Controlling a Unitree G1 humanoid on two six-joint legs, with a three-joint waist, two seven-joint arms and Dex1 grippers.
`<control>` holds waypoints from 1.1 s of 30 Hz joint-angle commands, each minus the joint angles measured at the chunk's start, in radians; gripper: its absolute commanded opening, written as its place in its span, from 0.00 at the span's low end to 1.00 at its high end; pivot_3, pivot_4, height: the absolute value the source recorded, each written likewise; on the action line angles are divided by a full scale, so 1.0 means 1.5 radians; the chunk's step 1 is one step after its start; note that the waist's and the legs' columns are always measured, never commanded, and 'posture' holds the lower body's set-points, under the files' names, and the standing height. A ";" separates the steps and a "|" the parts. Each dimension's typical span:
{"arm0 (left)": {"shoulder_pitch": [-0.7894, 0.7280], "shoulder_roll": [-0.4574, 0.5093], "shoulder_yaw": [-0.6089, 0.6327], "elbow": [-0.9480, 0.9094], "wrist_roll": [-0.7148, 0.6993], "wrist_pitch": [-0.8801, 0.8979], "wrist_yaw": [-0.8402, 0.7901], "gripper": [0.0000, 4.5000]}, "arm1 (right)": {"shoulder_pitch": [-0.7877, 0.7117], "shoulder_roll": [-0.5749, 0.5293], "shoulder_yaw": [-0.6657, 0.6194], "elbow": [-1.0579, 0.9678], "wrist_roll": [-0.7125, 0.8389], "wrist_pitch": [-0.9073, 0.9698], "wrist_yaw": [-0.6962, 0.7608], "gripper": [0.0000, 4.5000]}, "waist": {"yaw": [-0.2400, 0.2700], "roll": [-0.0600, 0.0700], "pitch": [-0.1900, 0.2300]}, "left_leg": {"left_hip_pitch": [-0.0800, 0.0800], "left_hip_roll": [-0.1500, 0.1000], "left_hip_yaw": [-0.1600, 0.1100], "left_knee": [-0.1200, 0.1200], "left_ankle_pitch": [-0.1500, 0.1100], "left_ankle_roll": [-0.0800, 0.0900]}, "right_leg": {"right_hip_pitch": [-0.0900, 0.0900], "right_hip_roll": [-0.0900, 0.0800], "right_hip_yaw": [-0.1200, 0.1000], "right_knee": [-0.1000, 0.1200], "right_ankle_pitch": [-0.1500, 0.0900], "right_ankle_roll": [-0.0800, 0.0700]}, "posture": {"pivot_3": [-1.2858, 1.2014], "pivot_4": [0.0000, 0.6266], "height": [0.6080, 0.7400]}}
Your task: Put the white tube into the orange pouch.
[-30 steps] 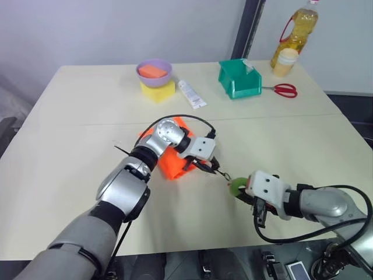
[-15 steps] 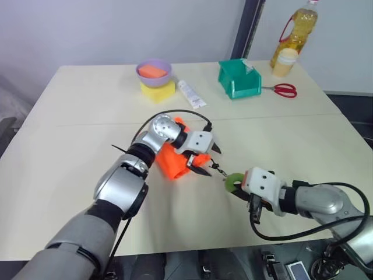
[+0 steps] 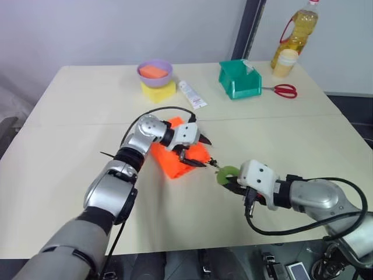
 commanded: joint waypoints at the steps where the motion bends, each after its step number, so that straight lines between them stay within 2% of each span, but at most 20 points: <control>1: 0.012 0.006 0.004 -0.056 -0.021 0.011 -0.015 0.89 | 0.000 -0.006 0.001 -0.043 0.020 0.004 0.014 0.00 | 0.000 0.000 0.000 | 0.000 0.000 0.000 0.000 0.000 0.000 | 0.000 0.000 0.000 0.000 0.000 0.000 | 0.52 0.24 0.93; 15: -0.002 -0.014 -0.036 -0.049 -0.013 -0.089 -0.049 0.89 | -0.007 -0.013 0.020 -0.052 0.018 0.014 0.021 0.00 | 0.001 0.000 0.000 | 0.000 0.000 0.000 0.002 -0.001 0.001 | 0.001 0.000 0.000 0.000 0.000 0.000 | 0.52 0.24 0.93; 24: -0.077 -0.028 -0.079 0.058 0.038 -0.202 -0.080 0.89 | -0.002 -0.019 0.022 -0.049 0.014 0.010 0.022 0.00 | 0.001 0.000 0.000 | 0.000 0.000 0.000 0.002 -0.001 0.001 | 0.001 0.000 0.000 0.000 0.000 0.000 | 0.52 0.24 0.93; 33: -0.125 -0.049 -0.088 0.118 0.063 -0.253 -0.095 0.89 | 0.011 -0.018 0.026 -0.057 0.009 0.015 0.007 0.00 | 0.000 0.000 0.000 | 0.000 0.000 0.000 0.003 -0.001 0.002 | 0.001 0.000 0.000 0.000 0.000 0.000 | 0.52 0.24 0.93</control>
